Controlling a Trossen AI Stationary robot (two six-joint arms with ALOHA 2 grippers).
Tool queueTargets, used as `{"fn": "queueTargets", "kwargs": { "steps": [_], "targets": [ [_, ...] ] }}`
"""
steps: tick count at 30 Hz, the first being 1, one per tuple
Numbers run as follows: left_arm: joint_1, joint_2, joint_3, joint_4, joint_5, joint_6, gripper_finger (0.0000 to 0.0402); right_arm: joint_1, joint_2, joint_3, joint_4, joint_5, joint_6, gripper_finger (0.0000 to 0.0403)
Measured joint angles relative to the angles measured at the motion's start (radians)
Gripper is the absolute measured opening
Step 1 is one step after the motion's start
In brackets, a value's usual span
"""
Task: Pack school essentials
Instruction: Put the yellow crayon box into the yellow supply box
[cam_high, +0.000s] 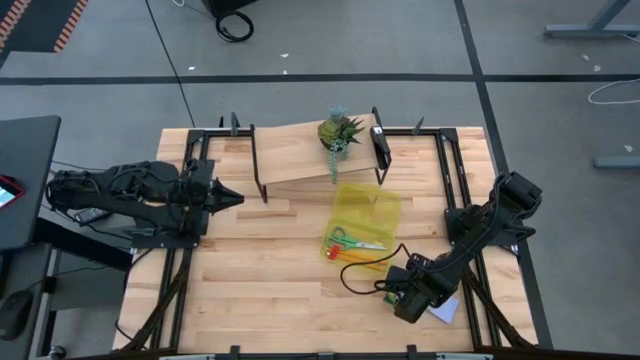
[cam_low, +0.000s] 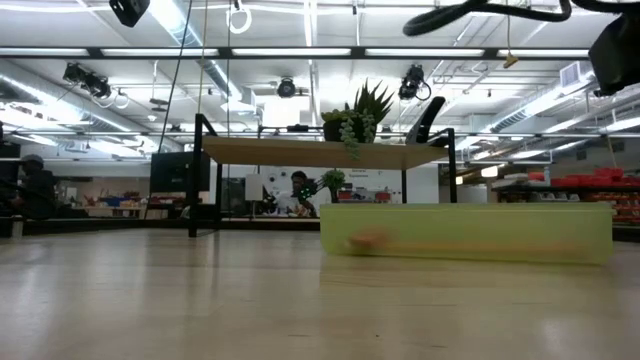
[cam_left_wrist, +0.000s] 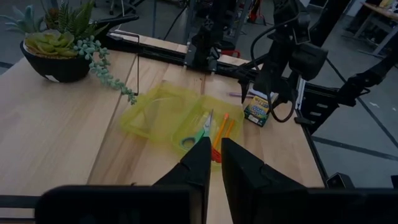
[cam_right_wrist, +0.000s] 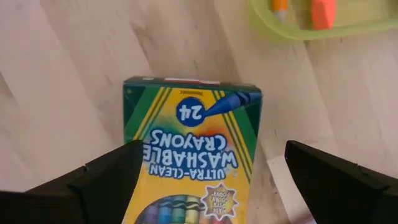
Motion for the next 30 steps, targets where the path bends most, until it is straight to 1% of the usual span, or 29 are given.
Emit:
{"fn": "queueTargets", "kwargs": {
  "steps": [6, 13, 18, 20, 21, 24, 30],
  "targets": [
    [0.0, 0.0, 0.0, 0.0, 0.0, 0.0, 0.004, 0.0, 0.0, -0.01, 0.011, 0.002, 0.01, 0.04],
    [0.0, 0.0, 0.0, 0.0, 0.0, -0.003, 0.0045, 0.0, 0.0, -0.011, 0.018, 0.026, -0.001, 0.04],
    [0.0, 0.0, 0.0, 0.0, 0.0, -0.018, 0.004, -0.001, -0.001, 0.024, 0.01, -0.023, -0.001, 0.04],
    [0.0, 0.0, 0.0, -0.001, 0.0, -0.028, 0.004, -0.001, -0.002, 0.049, -0.033, -0.024, 0.016, 0.04],
    [0.0, 0.0, 0.0, -0.001, 0.0, -0.031, 0.004, 0.0, -0.003, 0.062, -0.047, -0.013, 0.024, 0.04],
    [0.0, 0.0, 0.0, -0.005, 0.0, -0.026, 0.0044, 0.013, -0.004, 0.079, -0.032, 0.065, 0.039, 0.04],
    [0.0, 0.0, 0.0, -0.005, 0.0, -0.008, 0.0042, 0.033, 0.002, 0.042, -0.02, 0.077, 0.092, 0.04]
  ]
}}
